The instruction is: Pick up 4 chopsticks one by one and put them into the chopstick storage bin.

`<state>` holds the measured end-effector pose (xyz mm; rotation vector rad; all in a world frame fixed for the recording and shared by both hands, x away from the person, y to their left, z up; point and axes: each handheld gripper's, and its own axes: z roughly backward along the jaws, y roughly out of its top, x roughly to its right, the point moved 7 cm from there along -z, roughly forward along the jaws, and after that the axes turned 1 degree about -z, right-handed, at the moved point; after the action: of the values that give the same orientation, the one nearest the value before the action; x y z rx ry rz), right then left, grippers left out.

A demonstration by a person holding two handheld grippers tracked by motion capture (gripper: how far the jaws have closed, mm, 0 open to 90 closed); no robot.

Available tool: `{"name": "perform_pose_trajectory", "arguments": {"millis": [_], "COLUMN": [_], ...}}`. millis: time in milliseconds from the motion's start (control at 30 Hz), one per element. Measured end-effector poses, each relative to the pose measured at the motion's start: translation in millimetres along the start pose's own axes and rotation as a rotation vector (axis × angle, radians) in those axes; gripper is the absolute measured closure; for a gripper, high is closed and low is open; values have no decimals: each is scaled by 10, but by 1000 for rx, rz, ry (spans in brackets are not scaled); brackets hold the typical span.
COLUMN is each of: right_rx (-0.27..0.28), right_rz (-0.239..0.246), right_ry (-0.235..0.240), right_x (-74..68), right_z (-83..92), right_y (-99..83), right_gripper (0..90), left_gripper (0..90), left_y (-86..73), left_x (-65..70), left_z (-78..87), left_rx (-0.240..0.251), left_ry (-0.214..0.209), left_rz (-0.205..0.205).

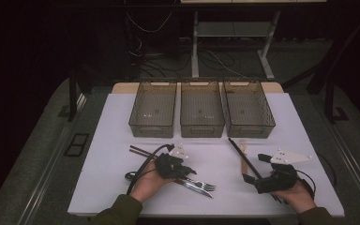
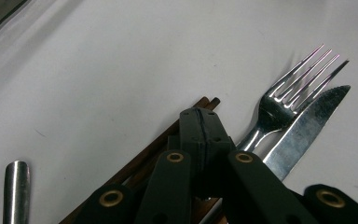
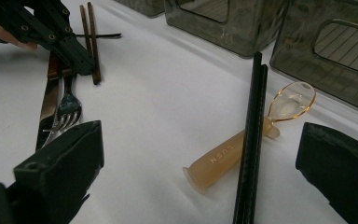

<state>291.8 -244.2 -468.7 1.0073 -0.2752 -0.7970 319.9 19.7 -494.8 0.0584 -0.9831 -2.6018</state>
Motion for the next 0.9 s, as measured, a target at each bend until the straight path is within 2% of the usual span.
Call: {"name": "perform_pose_trajectory", "arguments": {"millis": [133,167,333,433,467,533,567,600,633,667,700,733,767,867,900], "right_rx": [2,1,0,0,0,-1,0,0,0,0,0,1,1,1,1], "right_rz": [-5,-4,-4,-4,-3,-3,-2,-4,-4,-4,-4,-4,-3,-1,-2], "right_ry": [-1,0,0,0,0,0,0,-1,-1,-1,-2,-1,-1,0,0], "right_x": [0,-2,-2,-2,-2,-3,-2,-1,-1,-1,-1,-1,-1,-2,-2], "right_z": [-1,-1,-3,-2,-4,-4,-3,-2,-2,-1,-1,-1,-1,1,1], "right_y": [1,0,-1,-1,-2,-2,-2,-2,-2,-1,-1,0,-1,-1,-1], "right_gripper": [10,10,10,10,10,10,10,10,10,10,10,10,10,10,10], "left_gripper": [889,889,889,889,889,889,889,889,889,889,889,889,889,889,889], "left_y": [18,20,45,58,63,74,77,82,86,88,94,103,108,120,119], "left_x": [-16,-3,-33,-34,-61,-51,-55,-80,-86,-75,-85,-110,-101,-136,-127], "left_z": [-11,-17,-32,-46,-43,-57,-60,-57,-61,-67,-71,-73,-80,-85,-88], "left_rx": [-7,-5,-6,-2,-9,-1,-2,-9,-8,-5,-4,-6,-2,-5,-4], "left_ry": [10,9,20,24,29,33,34,38,39,38,41,46,46,53,52], "left_rz": [-18,0,-9,7,-22,7,8,-17,-18,4,3,-17,5,-13,6]}}
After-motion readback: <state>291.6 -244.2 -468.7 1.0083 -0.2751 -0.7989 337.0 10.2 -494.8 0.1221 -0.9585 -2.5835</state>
